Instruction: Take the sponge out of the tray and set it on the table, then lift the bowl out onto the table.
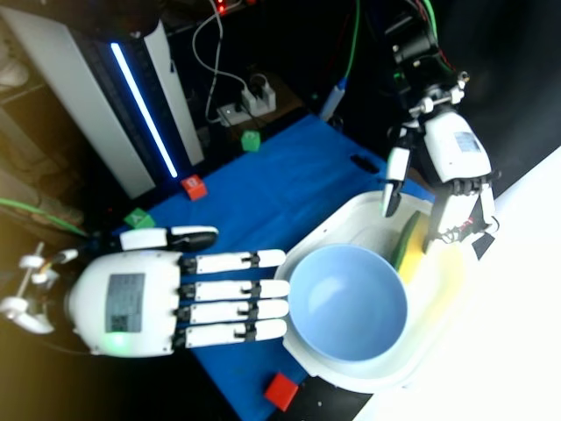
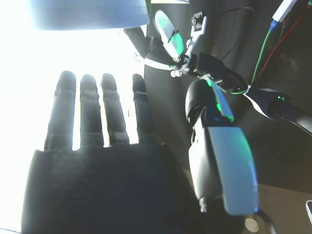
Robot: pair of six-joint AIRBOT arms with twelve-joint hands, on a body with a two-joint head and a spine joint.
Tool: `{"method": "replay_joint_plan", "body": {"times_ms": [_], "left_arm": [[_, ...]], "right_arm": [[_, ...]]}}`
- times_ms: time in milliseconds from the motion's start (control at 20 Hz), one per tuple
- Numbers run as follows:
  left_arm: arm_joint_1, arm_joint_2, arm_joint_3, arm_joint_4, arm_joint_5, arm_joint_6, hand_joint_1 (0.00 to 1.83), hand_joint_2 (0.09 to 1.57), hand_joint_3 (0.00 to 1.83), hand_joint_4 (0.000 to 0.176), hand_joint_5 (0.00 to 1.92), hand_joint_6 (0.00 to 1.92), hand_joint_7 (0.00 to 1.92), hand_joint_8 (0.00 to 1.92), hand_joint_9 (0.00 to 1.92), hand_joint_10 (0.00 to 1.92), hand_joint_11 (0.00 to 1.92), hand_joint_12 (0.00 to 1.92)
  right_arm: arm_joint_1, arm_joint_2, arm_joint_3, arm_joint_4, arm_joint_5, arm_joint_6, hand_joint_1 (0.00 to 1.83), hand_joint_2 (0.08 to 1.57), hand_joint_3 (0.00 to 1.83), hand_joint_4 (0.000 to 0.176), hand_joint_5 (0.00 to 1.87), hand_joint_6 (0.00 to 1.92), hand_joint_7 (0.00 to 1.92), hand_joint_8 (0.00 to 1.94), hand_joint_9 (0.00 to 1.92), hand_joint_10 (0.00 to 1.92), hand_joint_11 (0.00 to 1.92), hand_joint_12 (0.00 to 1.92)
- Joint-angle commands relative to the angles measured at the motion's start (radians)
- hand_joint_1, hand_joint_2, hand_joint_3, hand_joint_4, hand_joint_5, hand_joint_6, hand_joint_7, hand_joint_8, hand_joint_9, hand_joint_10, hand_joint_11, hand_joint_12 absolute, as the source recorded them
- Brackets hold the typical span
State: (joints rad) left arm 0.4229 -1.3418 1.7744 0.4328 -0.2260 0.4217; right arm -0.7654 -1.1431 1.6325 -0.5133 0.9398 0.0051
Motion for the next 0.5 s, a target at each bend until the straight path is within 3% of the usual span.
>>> {"method": "replay_joint_plan", "body": {"times_ms": [0, 50, 100, 200, 250, 300, 350, 400, 450], "left_arm": [[-0.016, -0.004, 0.006, -0.017, -0.084, -0.005, 1.2, 1.17, 0.0, 0.0, 0.79, 1.07, 0.94, 1.16, 0.97, 0.09, 0.14, 1.44], [-0.022, -0.004, 0.006, -0.018, -0.092, -0.005, 1.21, 1.18, 0.0, 0.0, 0.77, 1.12, 0.92, 1.25, 0.97, 0.1, 0.11, 1.45], [-0.026, -0.003, 0.005, -0.018, -0.097, -0.005, 1.22, 1.18, 0.0, 0.0, 0.79, 1.09, 0.91, 1.27, 0.92, 0.28, 0.09, 1.48], [-0.035, 0.019, -0.016, -0.018, -0.123, -0.005, 1.21, 1.17, 0.0, 0.0, 0.84, 1.05, 0.92, 1.24, 0.78, 0.67, 0.08, 1.54], [-0.039, 0.038, -0.038, -0.015, -0.145, -0.005, 1.22, 1.16, 0.0, 0.0, 0.87, 0.99, 0.92, 1.25, 0.75, 0.87, 0.15, 1.58], [-0.045, 0.06, -0.059, -0.015, -0.168, -0.005, 1.22, 1.16, 0.0, 0.0, 0.87, 0.99, 0.92, 1.27, 0.74, 0.93, 0.23, 1.55], [-0.049, 0.086, -0.087, -0.015, -0.202, -0.005, 1.23, 1.17, 0.0, 0.0, 0.86, 0.96, 0.9, 1.33, 0.76, 1.18, 0.48, 1.66], [-0.051, 0.118, -0.122, -0.015, -0.239, -0.005, 1.21, 1.19, 0.0, 0.0, 0.82, 1.04, 0.86, 1.38, 0.75, 1.28, 0.59, 1.69], [-0.051, 0.154, -0.162, -0.015, -0.281, -0.005, 1.21, 1.18, 0.0, 0.0, 0.82, 1.06, 0.89, 1.33, 0.8, 1.25, 0.66, 1.66]], "right_arm": [[0.014, -0.005, 0.002, 0.063, 0.096, 0.01, 0.3, 1.31, 0.01, 0.103, 0.26, 0.01, 0.13, 0.0, 0.09, 0.01, 0.08, 0.1], [0.014, -0.006, 0.002, 0.063, 0.096, 0.01, 0.3, 1.31, 0.01, 0.104, 0.26, 0.01, 0.13, 0.0, 0.09, 0.01, 0.08, 0.11], [0.014, -0.007, 0.002, 0.062, 0.095, 0.01, 0.31, 1.32, 0.01, 0.097, 0.25, 0.0, 0.13, 0.0, 0.1, 0.01, 0.09, 0.11], [0.014, -0.008, 0.001, 0.062, 0.094, 0.014, 0.28, 1.33, 0.01, 0.103, 0.23, 0.0, 0.13, 0.0, 0.09, 0.0, 0.06, 0.09], [0.014, -0.008, 0.001, 0.062, 0.094, 0.015, 0.25, 1.33, 0.01, 0.107, 0.23, 0.0, 0.14, 0.0, 0.08, 0.0, 0.06, 0.09], [0.014, -0.008, 0.0, 0.062, 0.094, 0.018, 0.25, 1.33, 0.01, 0.102, 0.23, 0.0, 0.14, 0.0, 0.08, 0.0, 0.06, 0.09], [0.014, -0.008, 0.0, 0.062, 0.094, 0.022, 0.25, 1.33, 0.01, 0.11, 0.23, 0.0, 0.15, 0.01, 0.1, 0.01, 0.08, 0.09], [0.014, -0.008, -0.001, 0.062, 0.094, 0.025, 0.25, 1.33, 0.01, 0.112, 0.23, 0.0, 0.15, 0.01, 0.11, 0.01, 0.09, 0.1], [0.014, -0.008, -0.002, 0.062, 0.094, 0.028, 0.26, 1.34, 0.01, 0.101, 0.23, 0.0, 0.16, 0.01, 0.12, 0.01, 0.11, 0.1]]}}
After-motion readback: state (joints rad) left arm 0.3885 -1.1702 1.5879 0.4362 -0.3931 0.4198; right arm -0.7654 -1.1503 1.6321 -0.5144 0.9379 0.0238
